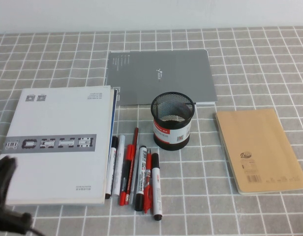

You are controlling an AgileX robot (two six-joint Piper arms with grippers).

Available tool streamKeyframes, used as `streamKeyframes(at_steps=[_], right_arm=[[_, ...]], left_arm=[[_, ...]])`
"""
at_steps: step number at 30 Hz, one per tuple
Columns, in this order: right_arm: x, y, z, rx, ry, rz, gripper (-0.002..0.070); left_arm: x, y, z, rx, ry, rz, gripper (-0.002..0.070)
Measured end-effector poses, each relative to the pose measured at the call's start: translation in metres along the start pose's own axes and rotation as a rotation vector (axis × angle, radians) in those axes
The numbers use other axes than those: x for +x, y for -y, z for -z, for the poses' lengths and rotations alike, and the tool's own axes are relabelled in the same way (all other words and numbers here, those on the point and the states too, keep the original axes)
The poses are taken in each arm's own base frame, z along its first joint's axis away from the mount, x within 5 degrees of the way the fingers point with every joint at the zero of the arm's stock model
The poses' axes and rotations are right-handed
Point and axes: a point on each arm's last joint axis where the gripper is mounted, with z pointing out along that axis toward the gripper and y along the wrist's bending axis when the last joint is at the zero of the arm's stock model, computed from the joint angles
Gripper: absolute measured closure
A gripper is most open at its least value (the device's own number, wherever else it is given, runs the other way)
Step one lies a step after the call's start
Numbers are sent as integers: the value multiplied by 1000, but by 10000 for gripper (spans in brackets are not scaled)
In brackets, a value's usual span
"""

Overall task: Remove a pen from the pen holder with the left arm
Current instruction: 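Take a marker out of the pen holder and lay it on the table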

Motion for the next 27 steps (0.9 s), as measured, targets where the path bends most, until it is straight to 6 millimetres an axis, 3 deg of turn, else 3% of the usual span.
streamKeyframes(at_steps=[7, 19, 27], right_arm=[[0, 0, 0, 0, 0, 0, 689], [0, 0, 0, 0, 0, 0, 689], [0, 0, 0, 0, 0, 0, 689]], left_arm=[[48, -3, 25, -174, 50, 180, 677], [67, 2, 46, -217, -21, 221, 677], [76, 6, 47, -189, -116, 190, 677]])
